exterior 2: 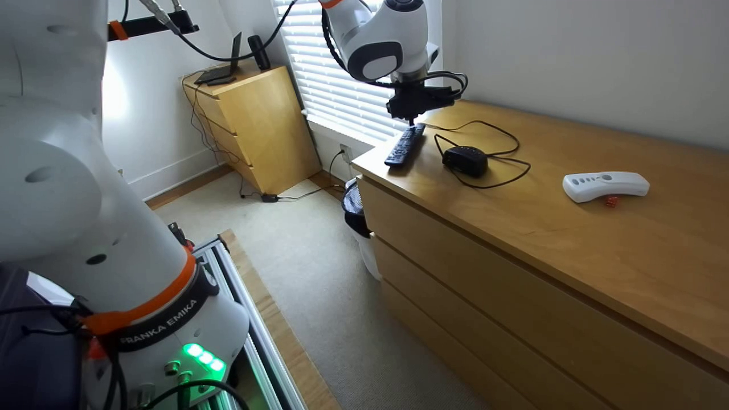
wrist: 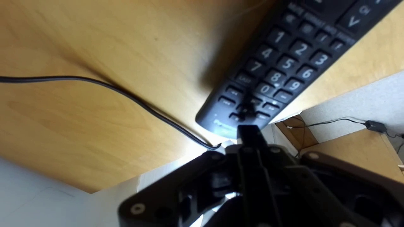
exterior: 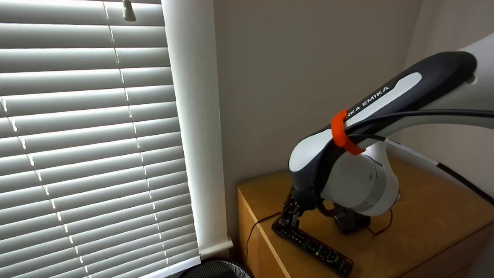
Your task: Press the button on the remote
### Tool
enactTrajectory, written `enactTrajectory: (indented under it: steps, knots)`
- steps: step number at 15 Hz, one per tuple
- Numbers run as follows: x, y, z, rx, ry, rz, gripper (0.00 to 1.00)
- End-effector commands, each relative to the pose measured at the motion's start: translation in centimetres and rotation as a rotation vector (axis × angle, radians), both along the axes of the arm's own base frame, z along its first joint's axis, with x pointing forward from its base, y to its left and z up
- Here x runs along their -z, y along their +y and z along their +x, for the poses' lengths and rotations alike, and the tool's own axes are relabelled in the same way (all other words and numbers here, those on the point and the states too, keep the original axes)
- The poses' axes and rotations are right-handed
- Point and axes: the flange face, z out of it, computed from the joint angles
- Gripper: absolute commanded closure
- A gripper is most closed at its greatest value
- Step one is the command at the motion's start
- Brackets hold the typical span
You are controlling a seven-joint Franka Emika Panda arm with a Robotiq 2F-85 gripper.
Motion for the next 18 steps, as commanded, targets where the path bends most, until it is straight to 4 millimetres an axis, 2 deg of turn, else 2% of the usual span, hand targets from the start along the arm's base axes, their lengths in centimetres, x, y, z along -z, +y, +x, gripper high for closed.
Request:
enactTrajectory:
  steps: [1, 18]
  knots:
    - [0.06, -0.04, -0.33, -0.014, 0.028, -0.009, 1.0]
    - [-0.49, 0.77, -0.27, -0.037, 0.081, -0.064, 1.0]
